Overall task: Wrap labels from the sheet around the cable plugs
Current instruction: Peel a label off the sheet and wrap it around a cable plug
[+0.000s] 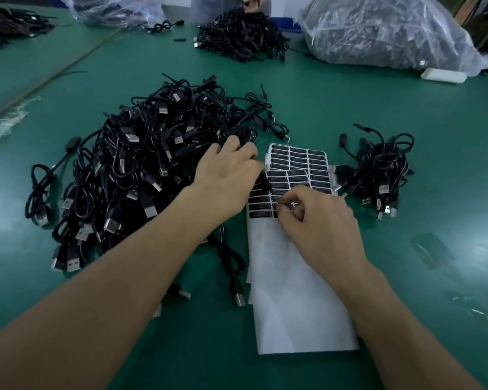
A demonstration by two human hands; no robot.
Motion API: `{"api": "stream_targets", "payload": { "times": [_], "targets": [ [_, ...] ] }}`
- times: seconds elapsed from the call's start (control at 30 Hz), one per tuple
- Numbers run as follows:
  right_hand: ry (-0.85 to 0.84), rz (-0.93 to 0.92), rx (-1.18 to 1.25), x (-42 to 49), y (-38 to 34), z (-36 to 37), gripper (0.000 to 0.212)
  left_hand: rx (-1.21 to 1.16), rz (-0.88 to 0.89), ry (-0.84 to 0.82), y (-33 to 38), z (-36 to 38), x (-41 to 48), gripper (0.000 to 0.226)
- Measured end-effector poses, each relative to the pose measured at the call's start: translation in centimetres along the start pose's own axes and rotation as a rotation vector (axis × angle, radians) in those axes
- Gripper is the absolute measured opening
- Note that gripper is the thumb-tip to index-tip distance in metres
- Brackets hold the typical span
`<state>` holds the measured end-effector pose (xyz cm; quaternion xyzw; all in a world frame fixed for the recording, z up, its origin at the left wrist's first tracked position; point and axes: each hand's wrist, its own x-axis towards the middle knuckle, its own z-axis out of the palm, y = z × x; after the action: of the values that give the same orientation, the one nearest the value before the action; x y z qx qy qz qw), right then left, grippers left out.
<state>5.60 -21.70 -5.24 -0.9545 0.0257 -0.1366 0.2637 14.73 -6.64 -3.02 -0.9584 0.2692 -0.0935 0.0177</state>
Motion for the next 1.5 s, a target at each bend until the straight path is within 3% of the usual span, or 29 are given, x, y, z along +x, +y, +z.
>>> {"api": "stream_targets", "payload": {
  "times": [0.2, 0.4, 0.5, 0.6, 0.77, 0.83, 0.97, 1.07, 1.17, 1.3, 1.43, 1.5],
  "targets": [
    [-0.002, 0.003, 0.01, 0.0, 0.1, 0.1, 0.006, 0.054, 0.003, 0.128, -0.6, 0.0, 0.6, 0.019],
    [0.014, -0.005, 0.001, 0.0, -0.1, 0.4, 0.007, 0.032, 0.079, 0.1, -1.0, 0.8, 0.3, 0.039],
    [0.023, -0.004, 0.005, 0.0, 0.0, 0.4, 0.008, -0.056, 0.035, 0.081, -1.7, 1.0, -0.1, 0.022],
    [0.024, -0.009, 0.011, -0.1, 0.1, 0.4, 0.008, -0.151, 0.009, 0.098, -2.4, 1.3, -0.5, 0.021],
    [0.022, -0.01, 0.005, 0.0, 0.1, 0.5, 0.008, 0.115, 0.103, 0.189, -2.4, 1.8, -1.0, 0.028],
    [0.019, -0.011, 0.006, 0.0, 0.1, 0.5, 0.007, 0.038, 0.085, 0.326, -2.2, 1.5, -1.0, 0.03],
    [0.023, -0.017, -0.009, 0.0, 0.0, 0.5, 0.008, -0.647, 0.002, 0.888, -1.4, -1.6, -1.3, 0.027],
    [0.051, -0.014, 0.003, -0.1, 0.0, 0.6, 0.008, -0.742, 0.113, 1.045, -0.3, -3.5, -1.9, 0.019],
    [0.064, -0.02, 0.027, -0.2, -0.2, 0.5, 0.007, -0.579, 0.268, 1.0, 0.1, -3.1, -3.2, 0.02],
    [0.052, -0.009, 0.078, -0.1, -0.3, 0.1, 0.011, -0.265, 0.29, 0.869, 0.2, -2.3, -4.2, 0.037],
    [0.141, 0.024, 0.05, 0.0, -0.4, -1.0, 0.007, -0.138, 0.205, 0.68, 0.8, -3.1, -4.2, 0.038],
    [0.135, 0.104, -0.015, -0.3, -0.1, -1.7, 0.023, -0.176, 0.098, 0.538, 0.9, -3.3, -4.4, 0.038]
  ]
}}
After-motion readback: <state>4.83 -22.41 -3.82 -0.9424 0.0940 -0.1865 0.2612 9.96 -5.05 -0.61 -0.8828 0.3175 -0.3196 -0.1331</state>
